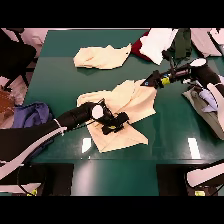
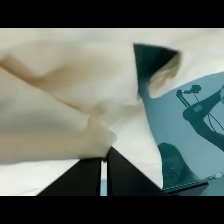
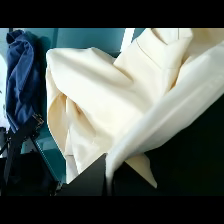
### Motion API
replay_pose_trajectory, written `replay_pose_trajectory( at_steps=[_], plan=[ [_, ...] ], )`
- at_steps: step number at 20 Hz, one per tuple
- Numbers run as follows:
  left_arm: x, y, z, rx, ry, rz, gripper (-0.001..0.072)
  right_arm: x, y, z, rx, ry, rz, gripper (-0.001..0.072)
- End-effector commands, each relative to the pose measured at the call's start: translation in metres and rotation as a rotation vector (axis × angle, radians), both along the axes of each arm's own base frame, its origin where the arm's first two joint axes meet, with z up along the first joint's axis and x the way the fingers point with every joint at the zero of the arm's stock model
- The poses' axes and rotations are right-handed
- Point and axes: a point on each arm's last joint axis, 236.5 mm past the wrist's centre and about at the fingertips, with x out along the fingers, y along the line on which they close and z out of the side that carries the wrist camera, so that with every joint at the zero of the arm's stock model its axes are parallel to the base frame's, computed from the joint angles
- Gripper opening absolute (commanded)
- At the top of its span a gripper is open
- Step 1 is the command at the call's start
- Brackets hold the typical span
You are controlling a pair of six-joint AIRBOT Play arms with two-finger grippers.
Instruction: Fold the shirts.
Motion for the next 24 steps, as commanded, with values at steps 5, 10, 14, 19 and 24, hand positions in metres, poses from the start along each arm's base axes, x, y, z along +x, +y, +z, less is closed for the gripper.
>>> replay_pose_trajectory(
  at_steps=[5, 10, 14, 19, 24],
  plan=[
    [0.008, -0.003, 0.025, -0.046, -0.091, -0.028, 0.0024, -0.003, 0.0, 0.001, 0.002, 0.003, 0.011, 0.0026],
    [0.069, 0.065, 0.175, -0.085, -0.566, -0.032, 0.0024, 0.018, -0.055, 0.038, -0.009, -0.099, -0.13, 0.0026],
    [0.109, 0.261, 0.316, 0.289, -0.987, 0.242, 0.0024, 0.022, -0.139, 0.139, -0.043, -0.367, -0.372, 0.0026],
    [0.099, 0.328, 0.461, 0.394, -1.432, 0.358, 0.0025, -0.041, -0.159, 0.307, -0.134, -0.868, -0.473, 0.0026],
    [0.09, 0.326, 0.491, 0.451, -1.563, 0.281, 0.0026, -0.133, -0.135, 0.415, -0.355, -1.202, -0.508, 0.0026]
  ],
)
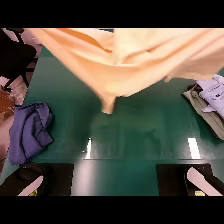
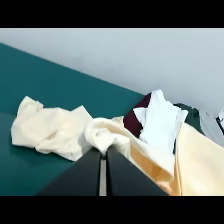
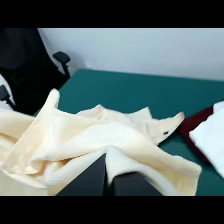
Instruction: Fold the shirts.
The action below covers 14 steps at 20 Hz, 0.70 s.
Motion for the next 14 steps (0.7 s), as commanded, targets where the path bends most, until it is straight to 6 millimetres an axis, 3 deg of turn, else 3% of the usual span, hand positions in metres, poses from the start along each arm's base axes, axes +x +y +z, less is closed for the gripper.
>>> replay_pose_trajectory(
  at_steps=[1, 6, 9, 11, 14],
  plan=[
    [-0.012, 0.009, 0.03, 0.123, -0.103, 0.01, 0.0026, -0.066, 0.005, 0.062, -0.159, -0.166, -0.168, 0.0026],
    [-0.036, 0.017, 0.071, 0.17, -0.192, 0.018, 0.0026, -0.135, 0.007, 0.107, -0.255, -0.287, -0.35, 0.0026],
    [-0.05, 0.027, 0.08, 0.186, -0.186, 0.042, 0.0026, -0.137, 0.011, 0.095, -0.207, -0.205, -0.331, 0.0026],
    [-0.034, 0.023, 0.056, 0.206, -0.101, 0.033, 0.0026, -0.11, 0.006, 0.051, -0.154, -0.019, -0.269, 0.0026],
    [0.022, -0.026, -0.043, 0.264, 0.154, -0.129, 0.0026, -0.067, 0.004, -0.067, -0.065, 0.409, -0.102, 0.0026]
  ],
)
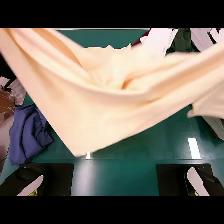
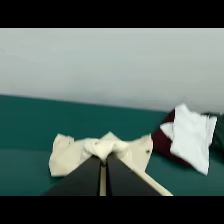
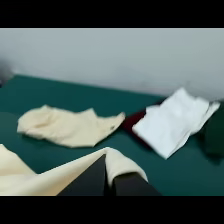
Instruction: Fold the shirts.
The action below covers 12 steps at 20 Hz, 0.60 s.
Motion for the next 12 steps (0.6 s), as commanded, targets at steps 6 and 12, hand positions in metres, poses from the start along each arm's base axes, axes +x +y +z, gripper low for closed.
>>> replay_pose_trajectory(
  at_steps=[6, 12],
  plan=[
    [0.17, -0.087, -0.273, 0.15, 0.502, -0.17, 0.0026, 0.058, 0.036, -0.351, 0.212, 1.014, 0.227, 0.0026],
    [0.203, -0.089, -0.436, 0.208, 0.777, -0.148, 0.0027, 0.055, 0.036, -0.462, 0.211, 1.226, 0.186, 0.0025]
  ],
)
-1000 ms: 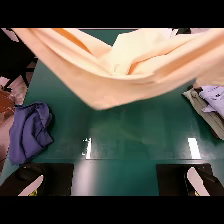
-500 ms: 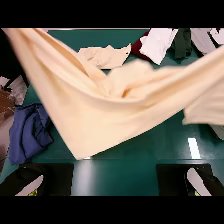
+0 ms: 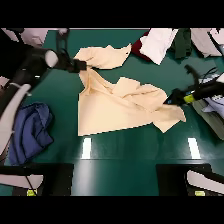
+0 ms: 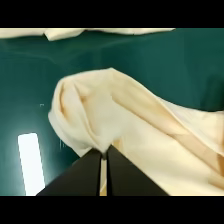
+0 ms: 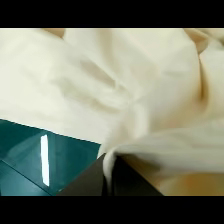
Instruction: Fold the shirts.
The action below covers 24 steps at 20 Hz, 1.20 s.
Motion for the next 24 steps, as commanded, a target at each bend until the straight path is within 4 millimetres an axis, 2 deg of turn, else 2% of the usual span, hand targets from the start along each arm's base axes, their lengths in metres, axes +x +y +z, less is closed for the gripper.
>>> replay_pose_trajectory(
  at_steps=[1, 2, 3, 4, 7, 8, 11, 14, 16, 18, 19, 21, 22, 23, 24],
  plan=[
    [0.01, 0.007, -0.066, 0.028, 0.104, 0.024, 0.0028, -0.019, -0.014, -0.059, -0.071, 0.126, 0.02, 0.0026],
    [0.011, 0.018, -0.06, 0.026, 0.109, 0.044, 0.0217, -0.022, -0.022, -0.062, -0.088, 0.135, 0.015, 0.0025],
    [0.009, 0.034, -0.053, 0.019, 0.143, 0.085, 0.0552, -0.021, -0.029, -0.06, -0.088, 0.122, -0.008, 0.0026],
    [0.0, 0.056, -0.045, 0.016, 0.201, 0.131, 0.0667, -0.017, -0.038, -0.055, -0.091, 0.097, -0.037, 0.0026],
    [-0.062, 0.108, -0.039, 0.027, 0.42, 0.189, 0.0665, -0.006, -0.063, -0.033, -0.113, 0.003, -0.104, 0.0025],
    [-0.086, 0.112, -0.04, 0.005, 0.482, 0.166, 0.0665, -0.004, -0.071, -0.025, -0.119, -0.021, -0.121, 0.0026],
    [-0.158, 0.096, -0.04, -0.127, 0.56, 0.107, 0.0662, -0.001, -0.086, -0.013, -0.131, -0.063, -0.161, 0.0026],
    [-0.226, 0.041, -0.046, -0.394, 0.622, -0.017, 0.0662, -0.007, -0.083, -0.018, -0.104, -0.024, -0.142, 0.0026],
    [-0.251, 0.015, -0.062, -0.522, 0.649, -0.046, 0.0662, -0.011, -0.073, -0.022, -0.075, 0.008, -0.111, 0.0026],
    [-0.27, 0.019, -0.1, -0.507, 0.697, -0.016, 0.0662, -0.01, -0.06, -0.022, -0.054, 0.007, -0.086, 0.0026],
    [-0.287, 0.02, -0.116, -0.496, 0.747, -0.011, 0.0662, -0.011, -0.052, -0.02, -0.047, 0.005, -0.067, 0.0026],
    [-0.307, 0.013, -0.129, -0.528, 0.792, -0.029, 0.0662, -0.012, -0.042, -0.015, -0.053, -0.013, -0.036, 0.0026],
    [-0.306, 0.011, -0.132, -0.54, 0.779, -0.024, 0.0661, -0.011, -0.039, -0.013, -0.058, -0.027, -0.029, 0.0026],
    [-0.299, 0.013, -0.134, -0.537, 0.747, -0.016, 0.053, -0.01, -0.038, -0.011, -0.061, -0.038, -0.027, 0.0025],
    [-0.291, 0.016, -0.136, -0.526, 0.71, -0.004, 0.0468, -0.009, -0.037, -0.009, -0.06, -0.042, -0.032, 0.0026]
  ],
)
